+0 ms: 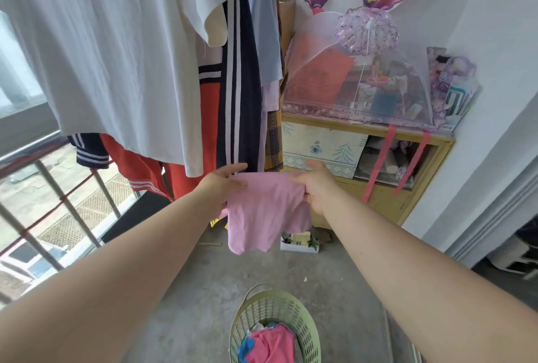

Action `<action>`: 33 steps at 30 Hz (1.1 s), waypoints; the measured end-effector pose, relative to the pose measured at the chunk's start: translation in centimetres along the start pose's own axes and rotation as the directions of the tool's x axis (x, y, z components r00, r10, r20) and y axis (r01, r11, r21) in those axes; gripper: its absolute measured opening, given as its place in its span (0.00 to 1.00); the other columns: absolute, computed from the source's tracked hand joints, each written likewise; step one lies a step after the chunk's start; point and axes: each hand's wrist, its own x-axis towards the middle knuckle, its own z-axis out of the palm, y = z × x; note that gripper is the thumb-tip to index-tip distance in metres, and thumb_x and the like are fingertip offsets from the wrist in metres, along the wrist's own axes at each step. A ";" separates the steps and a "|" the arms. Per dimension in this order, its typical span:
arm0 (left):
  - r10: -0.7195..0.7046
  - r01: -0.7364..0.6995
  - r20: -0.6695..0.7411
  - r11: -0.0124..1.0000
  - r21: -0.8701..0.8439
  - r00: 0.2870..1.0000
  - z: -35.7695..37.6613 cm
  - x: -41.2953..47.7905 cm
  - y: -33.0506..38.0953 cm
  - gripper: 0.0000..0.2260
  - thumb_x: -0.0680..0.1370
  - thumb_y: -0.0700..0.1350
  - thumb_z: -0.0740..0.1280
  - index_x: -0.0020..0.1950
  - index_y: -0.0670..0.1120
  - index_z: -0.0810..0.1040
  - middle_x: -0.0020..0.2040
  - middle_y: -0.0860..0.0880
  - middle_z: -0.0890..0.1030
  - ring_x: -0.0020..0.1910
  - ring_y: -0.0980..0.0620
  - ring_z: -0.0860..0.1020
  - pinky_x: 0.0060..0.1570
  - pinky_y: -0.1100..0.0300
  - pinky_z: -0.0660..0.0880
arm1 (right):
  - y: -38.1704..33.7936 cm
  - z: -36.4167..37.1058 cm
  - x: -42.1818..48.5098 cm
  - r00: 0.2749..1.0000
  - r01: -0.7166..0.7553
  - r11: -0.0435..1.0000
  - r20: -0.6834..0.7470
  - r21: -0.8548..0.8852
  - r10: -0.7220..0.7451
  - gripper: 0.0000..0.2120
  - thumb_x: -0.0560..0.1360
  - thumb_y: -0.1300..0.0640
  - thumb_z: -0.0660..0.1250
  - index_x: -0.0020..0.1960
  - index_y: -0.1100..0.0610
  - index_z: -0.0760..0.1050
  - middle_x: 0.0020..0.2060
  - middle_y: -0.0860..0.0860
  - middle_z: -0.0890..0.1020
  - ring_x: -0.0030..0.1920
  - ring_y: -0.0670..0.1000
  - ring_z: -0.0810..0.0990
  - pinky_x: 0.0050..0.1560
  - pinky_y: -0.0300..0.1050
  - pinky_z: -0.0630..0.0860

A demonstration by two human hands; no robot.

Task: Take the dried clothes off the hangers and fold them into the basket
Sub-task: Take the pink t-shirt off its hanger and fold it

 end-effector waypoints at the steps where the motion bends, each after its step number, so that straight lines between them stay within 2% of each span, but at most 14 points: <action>1: 0.001 -0.002 0.009 1.000 0.008 1.000 -0.1 -0.1 0.1 0.21 0.75 0.31 0.67 0.61 0.53 0.79 0.58 0.46 0.79 0.53 0.45 0.79 0.54 0.50 0.78 | -0.2 -0.1 -0.1 0.999 0.012 0.999 0.041 -0.036 -0.011 0.26 0.72 0.73 0.65 0.65 0.53 0.72 0.57 0.57 0.77 0.58 0.60 0.77 0.63 0.59 0.74; 3: 0.013 -0.013 0.019 0.999 0.039 1.000 -0.2 0.0 0.1 0.20 0.75 0.31 0.67 0.60 0.52 0.80 0.59 0.47 0.79 0.55 0.45 0.78 0.59 0.48 0.76 | -0.5 -0.4 -0.3 0.993 0.017 0.995 0.117 -0.097 -0.005 0.25 0.72 0.76 0.63 0.64 0.58 0.75 0.60 0.59 0.77 0.60 0.60 0.76 0.64 0.54 0.73; 6: 0.035 -0.037 0.034 0.996 0.076 0.999 -0.1 0.0 0.2 0.23 0.73 0.29 0.67 0.58 0.54 0.81 0.60 0.49 0.77 0.60 0.44 0.75 0.64 0.46 0.72 | -1.1 -0.7 -0.7 0.988 -0.037 0.994 0.147 -0.101 0.051 0.18 0.74 0.75 0.63 0.62 0.69 0.74 0.60 0.61 0.78 0.57 0.58 0.78 0.57 0.47 0.76; 8: 0.068 -0.072 0.029 0.988 0.135 0.997 0.0 0.1 0.2 0.24 0.72 0.28 0.69 0.54 0.57 0.83 0.62 0.50 0.77 0.62 0.43 0.73 0.67 0.46 0.70 | -1.6 -0.9 -0.8 0.979 -0.098 0.995 0.176 -0.026 0.101 0.11 0.75 0.75 0.63 0.56 0.72 0.76 0.54 0.61 0.80 0.50 0.56 0.80 0.48 0.46 0.78; 10: 0.125 -0.120 -0.002 0.957 0.265 0.992 0.1 0.1 0.2 0.24 0.72 0.30 0.69 0.53 0.60 0.82 0.62 0.52 0.76 0.63 0.46 0.72 0.68 0.50 0.69 | -1.9 -1.2 -1.0 0.958 -0.171 0.985 0.235 0.007 0.165 0.05 0.74 0.74 0.64 0.45 0.68 0.78 0.45 0.59 0.82 0.43 0.54 0.80 0.45 0.47 0.79; 13: 0.222 -0.194 -0.009 0.872 0.450 0.975 0.5 -0.5 0.1 0.22 0.73 0.32 0.68 0.58 0.58 0.80 0.58 0.53 0.76 0.58 0.50 0.73 0.64 0.58 0.71 | -2.1 -1.6 -1.5 0.885 -0.227 0.966 0.389 -0.121 0.256 0.07 0.69 0.69 0.71 0.47 0.65 0.79 0.46 0.57 0.83 0.48 0.53 0.81 0.55 0.49 0.77; 15: 0.279 -0.229 -0.012 0.813 0.535 0.960 0.6 -0.9 0.0 0.20 0.73 0.34 0.68 0.57 0.55 0.81 0.55 0.52 0.79 0.56 0.50 0.76 0.61 0.58 0.73 | -1.9 -1.6 -1.8 0.854 -0.162 0.932 0.427 -0.323 0.296 0.11 0.69 0.68 0.72 0.51 0.66 0.78 0.48 0.58 0.83 0.56 0.54 0.79 0.63 0.47 0.73; 17: 0.322 -0.247 -0.008 0.742 0.623 0.947 0.7 -1.2 -0.1 0.16 0.72 0.36 0.70 0.56 0.53 0.82 0.52 0.53 0.80 0.52 0.51 0.77 0.57 0.59 0.74 | -1.6 -1.5 -2.0 0.881 -0.034 0.846 0.383 -0.532 0.277 0.18 0.69 0.71 0.71 0.59 0.71 0.75 0.57 0.61 0.80 0.63 0.57 0.75 0.63 0.44 0.71; 20: 0.367 -0.254 0.007 0.631 0.733 0.930 1.1 -1.2 -0.3 0.13 0.71 0.41 0.74 0.54 0.51 0.83 0.48 0.54 0.81 0.47 0.53 0.76 0.50 0.62 0.74 | -1.3 -1.2 -1.8 0.950 0.126 0.590 0.268 -0.797 0.159 0.22 0.72 0.67 0.70 0.64 0.69 0.73 0.62 0.62 0.77 0.63 0.60 0.75 0.64 0.49 0.73; 22: 0.371 -0.241 0.019 0.561 0.792 0.929 1.4 -1.0 -0.3 0.11 0.69 0.45 0.76 0.51 0.50 0.84 0.46 0.54 0.81 0.45 0.53 0.77 0.47 0.61 0.76 | -1.3 -1.1 -1.7 0.963 0.176 0.480 0.252 -0.859 0.098 0.19 0.75 0.63 0.68 0.64 0.66 0.74 0.62 0.62 0.77 0.63 0.61 0.76 0.64 0.52 0.73; 26: 0.330 -0.187 0.081 0.306 0.933 0.941 1.5 -0.6 -0.3 0.12 0.69 0.56 0.74 0.46 0.50 0.83 0.43 0.53 0.81 0.42 0.53 0.78 0.44 0.57 0.79 | -0.5 -1.6 -1.4 0.970 0.214 0.410 0.243 -0.887 0.021 0.16 0.77 0.63 0.66 0.63 0.65 0.75 0.61 0.60 0.77 0.61 0.59 0.76 0.63 0.53 0.73; 29: 0.339 -0.311 0.259 0.109 0.944 0.904 1.3 -0.1 -0.8 0.10 0.71 0.58 0.71 0.44 0.53 0.79 0.54 0.56 0.73 0.53 0.53 0.73 0.55 0.55 0.73 | -0.3 -1.8 -0.8 0.957 0.275 0.250 0.289 -0.929 0.022 0.12 0.76 0.68 0.62 0.57 0.64 0.78 0.51 0.57 0.81 0.46 0.53 0.77 0.46 0.45 0.75; 31: 0.257 -0.437 0.389 0.172 0.883 0.885 1.4 -0.1 -1.1 0.09 0.74 0.53 0.69 0.40 0.51 0.73 0.52 0.55 0.74 0.51 0.54 0.73 0.52 0.59 0.71 | -0.6 -1.8 -0.9 0.950 0.296 0.160 0.307 -0.942 0.051 0.12 0.75 0.69 0.61 0.56 0.64 0.78 0.43 0.54 0.77 0.39 0.51 0.71 0.37 0.42 0.69; 33: 0.203 -0.474 0.430 0.287 0.833 0.880 1.9 -0.5 -1.4 0.10 0.76 0.49 0.67 0.40 0.47 0.69 0.39 0.53 0.72 0.37 0.55 0.70 0.36 0.63 0.66 | -1.0 -1.9 -1.5 0.941 0.331 0.047 0.333 -0.943 0.062 0.13 0.73 0.70 0.60 0.54 0.61 0.78 0.43 0.54 0.76 0.42 0.52 0.72 0.38 0.42 0.68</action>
